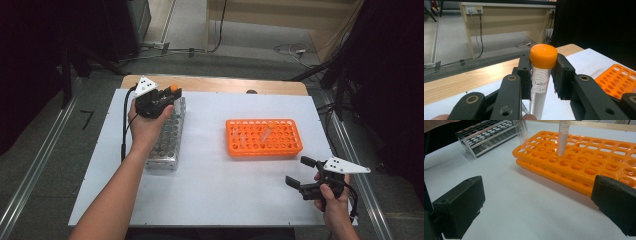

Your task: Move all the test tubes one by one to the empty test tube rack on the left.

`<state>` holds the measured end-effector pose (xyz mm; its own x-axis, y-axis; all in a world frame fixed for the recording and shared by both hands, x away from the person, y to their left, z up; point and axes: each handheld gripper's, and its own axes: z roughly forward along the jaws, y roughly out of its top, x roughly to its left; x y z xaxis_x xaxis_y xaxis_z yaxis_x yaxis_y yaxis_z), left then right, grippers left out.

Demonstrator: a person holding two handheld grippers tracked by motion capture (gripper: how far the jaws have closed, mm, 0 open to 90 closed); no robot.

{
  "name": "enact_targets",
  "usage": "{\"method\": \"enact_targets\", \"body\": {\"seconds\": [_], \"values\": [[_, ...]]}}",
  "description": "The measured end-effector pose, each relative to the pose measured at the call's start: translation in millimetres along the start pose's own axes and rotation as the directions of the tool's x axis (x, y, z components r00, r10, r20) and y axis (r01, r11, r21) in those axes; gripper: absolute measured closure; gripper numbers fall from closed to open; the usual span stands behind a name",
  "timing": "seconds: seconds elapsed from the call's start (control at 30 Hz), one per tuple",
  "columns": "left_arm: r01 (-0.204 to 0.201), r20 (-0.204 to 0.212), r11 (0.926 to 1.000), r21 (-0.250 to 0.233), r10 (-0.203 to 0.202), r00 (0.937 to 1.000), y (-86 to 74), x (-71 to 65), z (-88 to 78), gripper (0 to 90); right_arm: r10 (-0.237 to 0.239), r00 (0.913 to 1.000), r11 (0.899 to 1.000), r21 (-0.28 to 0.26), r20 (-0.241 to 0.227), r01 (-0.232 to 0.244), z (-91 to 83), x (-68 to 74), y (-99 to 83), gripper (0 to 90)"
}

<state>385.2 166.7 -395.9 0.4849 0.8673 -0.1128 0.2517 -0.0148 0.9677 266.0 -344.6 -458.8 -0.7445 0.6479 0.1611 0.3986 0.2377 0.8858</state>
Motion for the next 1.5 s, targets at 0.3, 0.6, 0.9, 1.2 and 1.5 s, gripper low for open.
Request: {"method": "enact_targets", "body": {"seconds": [0.3,0.6,0.9,1.2,1.5], "values": [[0.013,-0.038,0.9999,-0.001,-0.013,0.9992,-3.1,4.8,10.3,70.7,-0.001,1.0000,1.000,-0.005,0.000,0.001,-0.4,-1.4,-0.6,0.0],[0.022,-0.051,0.9998,0.004,-0.021,0.9984,-7.7,5.9,17.0,70.7,0.004,1.0000,1.000,-0.002,0.000,-0.004,-0.4,-2.0,-1.1,0.0],[0.015,-0.072,0.9998,0.016,-0.014,0.9973,-12.5,4.3,18.2,70.6,0.004,1.0000,1.000,-0.003,0.000,-0.004,-0.6,-2.7,-1.6,0.0],[0.007,-0.099,0.9977,0.068,-0.001,0.9951,-19.4,5.2,20.3,70.5,0.005,1.0000,1.000,-0.001,0.000,-0.005,0.3,-2.4,-1.9,0.0],[-0.021,-0.115,0.9929,0.117,0.035,0.9928,-20.9,-2.1,23.5,70.2,0.005,1.0000,1.000,0.004,0.000,-0.005,0.8,-2.3,-2.3,0.0]]}}
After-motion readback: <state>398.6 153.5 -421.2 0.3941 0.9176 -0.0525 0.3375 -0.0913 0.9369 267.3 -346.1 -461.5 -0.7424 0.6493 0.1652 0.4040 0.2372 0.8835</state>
